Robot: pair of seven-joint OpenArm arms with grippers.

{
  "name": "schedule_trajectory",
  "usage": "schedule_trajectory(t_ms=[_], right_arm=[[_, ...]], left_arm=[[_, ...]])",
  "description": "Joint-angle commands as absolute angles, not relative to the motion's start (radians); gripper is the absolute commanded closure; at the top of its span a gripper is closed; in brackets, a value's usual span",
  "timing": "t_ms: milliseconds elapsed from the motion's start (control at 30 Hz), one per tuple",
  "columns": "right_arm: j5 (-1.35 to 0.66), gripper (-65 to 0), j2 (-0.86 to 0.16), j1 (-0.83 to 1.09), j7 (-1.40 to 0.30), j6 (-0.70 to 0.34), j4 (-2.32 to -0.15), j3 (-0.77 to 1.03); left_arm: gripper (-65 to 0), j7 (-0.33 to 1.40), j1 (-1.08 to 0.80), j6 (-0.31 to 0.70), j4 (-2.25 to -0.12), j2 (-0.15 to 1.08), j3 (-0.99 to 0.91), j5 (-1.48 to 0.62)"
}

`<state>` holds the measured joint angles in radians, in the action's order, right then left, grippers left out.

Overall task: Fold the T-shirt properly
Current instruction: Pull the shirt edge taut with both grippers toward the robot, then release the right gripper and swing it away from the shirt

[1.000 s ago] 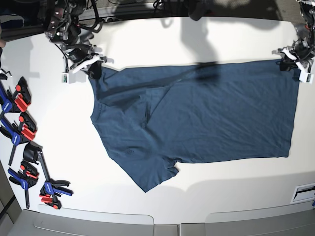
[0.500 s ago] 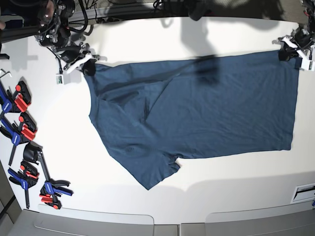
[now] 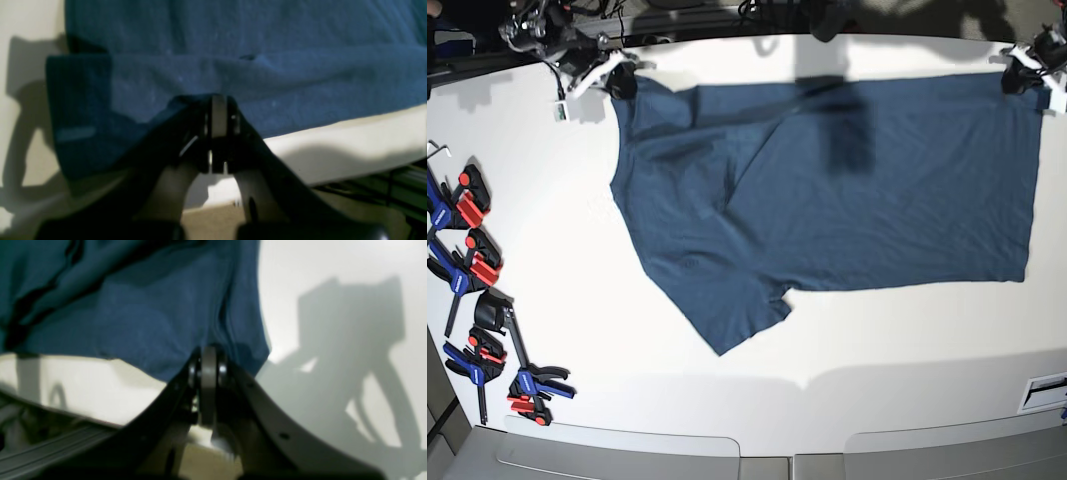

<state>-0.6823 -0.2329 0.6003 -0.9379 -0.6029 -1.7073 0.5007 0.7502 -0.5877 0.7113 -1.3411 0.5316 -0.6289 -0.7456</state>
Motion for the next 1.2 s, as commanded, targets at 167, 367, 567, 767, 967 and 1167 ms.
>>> schedule_trajectory(t_ms=[167,367,567,767,967,1167], right_arm=[[-0.689,0.0,-0.244,0.655,-0.953,-0.603,-1.772,0.578],[-0.797,0.0,-0.244,0.657,-1.019,-0.603,-1.774,0.640],[-0.871,0.0,-0.244,0.657,-1.021,-0.603,-1.792,0.706],[-0.875,0.0,-0.244,0.633,-0.922,-0.603,-1.898,0.795],[-0.859,0.0,-0.244,0.445,-0.871,-0.624,-1.971,0.810],[-0.498,-37.2,-0.244,0.222,-0.680,-0.624,-1.960,0.723]], left_arm=[[0.0,0.796,-0.613,0.698,-1.343,0.549,-0.728,-0.760],[0.0,0.829,-0.613,0.698,-1.343,0.549,-0.734,-0.801],[0.0,0.837,-0.612,0.698,-1.369,0.550,-0.735,-0.866],[0.0,0.792,-0.612,0.698,-1.507,0.549,-0.789,-0.894],[0.0,0.701,-0.612,0.698,-1.673,0.549,-0.934,-0.926],[-13.8,0.672,-0.609,0.698,-1.715,0.549,-0.994,-0.925]])
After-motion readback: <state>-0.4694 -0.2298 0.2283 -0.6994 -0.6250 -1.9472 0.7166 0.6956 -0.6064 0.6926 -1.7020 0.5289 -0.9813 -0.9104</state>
